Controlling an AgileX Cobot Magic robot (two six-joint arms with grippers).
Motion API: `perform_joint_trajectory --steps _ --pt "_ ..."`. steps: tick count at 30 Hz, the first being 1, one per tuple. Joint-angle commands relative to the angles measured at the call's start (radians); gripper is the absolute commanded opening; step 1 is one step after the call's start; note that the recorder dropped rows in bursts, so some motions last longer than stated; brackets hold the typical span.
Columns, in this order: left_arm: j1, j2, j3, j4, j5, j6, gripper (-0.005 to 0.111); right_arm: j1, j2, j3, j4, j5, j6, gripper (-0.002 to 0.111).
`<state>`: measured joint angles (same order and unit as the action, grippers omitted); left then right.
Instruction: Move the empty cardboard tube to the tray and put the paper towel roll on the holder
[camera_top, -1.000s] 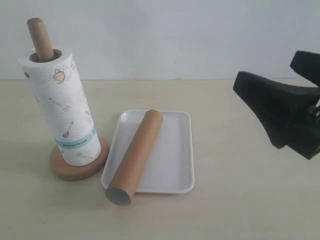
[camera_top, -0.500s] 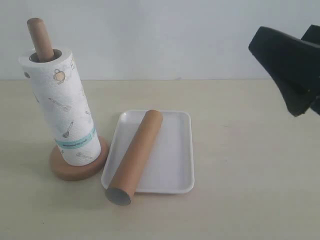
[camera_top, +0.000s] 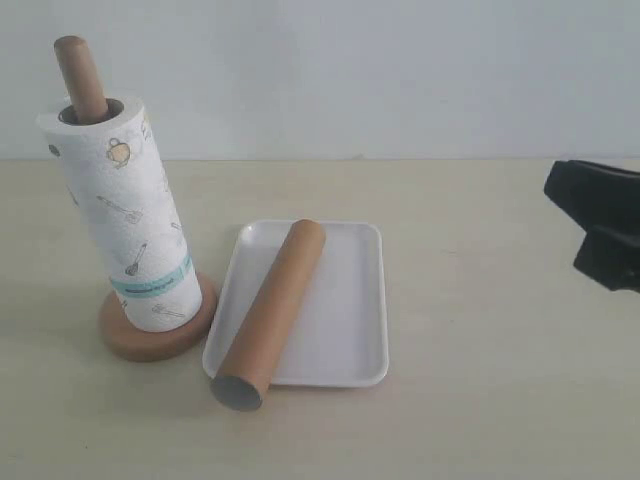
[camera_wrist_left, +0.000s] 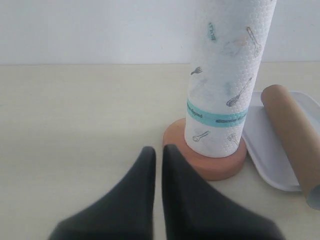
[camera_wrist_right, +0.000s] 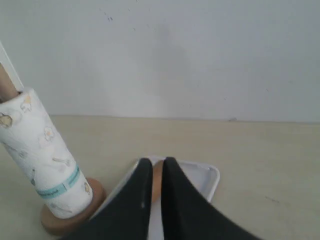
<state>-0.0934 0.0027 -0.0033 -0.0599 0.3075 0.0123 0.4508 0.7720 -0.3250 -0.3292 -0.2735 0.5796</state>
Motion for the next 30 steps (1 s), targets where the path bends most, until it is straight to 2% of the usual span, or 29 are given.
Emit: perform_joint_trajectory --steps 1,15,21,25,30 --pt "0.003 -0.003 0.003 -0.003 -0.002 0.005 0.004 -0.003 -0.003 0.003 0.007 0.047 0.001 0.007" --pt "0.003 -0.003 0.003 -0.003 -0.002 0.005 0.004 0.007 -0.020 0.003 0.007 0.069 -0.004 0.007" --pt "0.003 -0.003 0.003 -0.003 -0.002 0.005 0.004 0.014 -0.192 0.003 0.007 0.178 -0.015 0.007" --pt "0.003 -0.003 0.003 -0.003 -0.002 0.005 0.004 0.011 -0.359 0.003 0.005 0.332 -0.091 0.007" --pt "0.003 -0.003 0.003 -0.003 -0.002 0.005 0.004 -0.090 -0.579 0.064 0.005 0.406 -0.127 0.007"
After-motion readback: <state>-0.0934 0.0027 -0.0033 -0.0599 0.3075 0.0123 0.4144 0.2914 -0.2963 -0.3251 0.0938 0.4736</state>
